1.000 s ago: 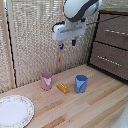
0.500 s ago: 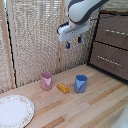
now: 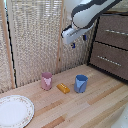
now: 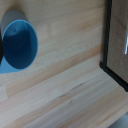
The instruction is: Kindly get your arm to the topmost drawer handle. Get a good grip on it, then softly pull to open it.
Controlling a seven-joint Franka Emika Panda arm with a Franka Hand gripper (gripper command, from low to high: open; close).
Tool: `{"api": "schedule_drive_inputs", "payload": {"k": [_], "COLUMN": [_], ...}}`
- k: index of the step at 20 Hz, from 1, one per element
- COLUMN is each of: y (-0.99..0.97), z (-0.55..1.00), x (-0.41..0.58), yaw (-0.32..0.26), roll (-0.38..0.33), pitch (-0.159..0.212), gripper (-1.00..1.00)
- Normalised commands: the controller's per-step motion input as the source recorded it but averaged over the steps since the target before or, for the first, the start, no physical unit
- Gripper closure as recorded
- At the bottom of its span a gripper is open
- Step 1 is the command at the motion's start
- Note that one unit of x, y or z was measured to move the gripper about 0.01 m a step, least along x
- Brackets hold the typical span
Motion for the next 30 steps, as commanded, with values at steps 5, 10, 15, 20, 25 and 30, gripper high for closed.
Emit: {"api": "schedule_drive_inputs", "payload": {"k": [5,10,15,20,25,30], "y": [-0.29,-0.31,-0.33,-0.33,-0.35,-0.37], "z": [0.04,0.0,0.0,0.0,0.0,-0.02], "x": [-0.162,-0.146,-0.134,-0.122,-0.107,-0.083], "yaw": [0.132,0.125,0.115,0.111,0.092,0.075], "roll": [-0.327,-0.343,-0.353,-0.358,-0.369,-0.375], "pitch": [-0.02,-0.027,-0.018,-0.017,-0.002,0.0], "gripper": [-1.0,-1.0,-1.0,-1.0,-1.0,-1.0]}}
